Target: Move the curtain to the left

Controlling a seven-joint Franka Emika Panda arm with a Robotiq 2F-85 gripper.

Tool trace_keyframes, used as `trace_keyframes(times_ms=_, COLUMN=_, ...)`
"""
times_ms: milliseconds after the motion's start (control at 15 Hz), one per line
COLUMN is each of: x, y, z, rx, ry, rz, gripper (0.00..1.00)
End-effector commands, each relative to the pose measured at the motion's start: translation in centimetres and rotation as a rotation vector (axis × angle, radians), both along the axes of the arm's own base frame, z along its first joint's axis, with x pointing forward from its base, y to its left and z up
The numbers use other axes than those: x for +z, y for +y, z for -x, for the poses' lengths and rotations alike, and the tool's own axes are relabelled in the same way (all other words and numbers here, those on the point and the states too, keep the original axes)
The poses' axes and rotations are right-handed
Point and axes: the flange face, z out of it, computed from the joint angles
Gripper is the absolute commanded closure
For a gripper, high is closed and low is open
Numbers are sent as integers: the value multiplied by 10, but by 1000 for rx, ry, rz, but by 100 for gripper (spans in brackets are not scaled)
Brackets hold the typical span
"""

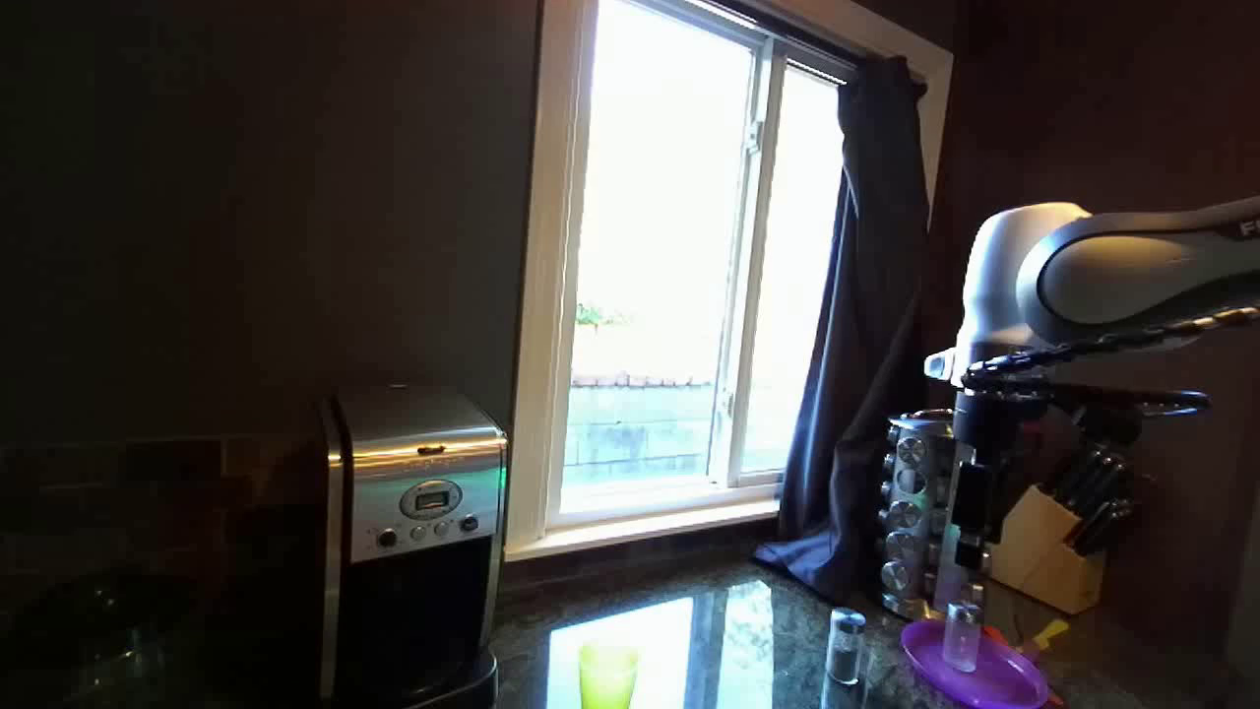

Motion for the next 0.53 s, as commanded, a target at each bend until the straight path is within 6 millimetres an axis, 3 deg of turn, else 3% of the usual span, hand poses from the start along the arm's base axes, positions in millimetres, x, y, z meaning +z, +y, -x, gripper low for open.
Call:
trace_keyframes(times_ms=0, x=-3, y=0, z=1, rx=0, ry=9, rz=1, gripper=0)
trace_keyframes(times_ms=467, x=-10, y=0, z=1, rx=0, ry=27, rz=2, gripper=0)
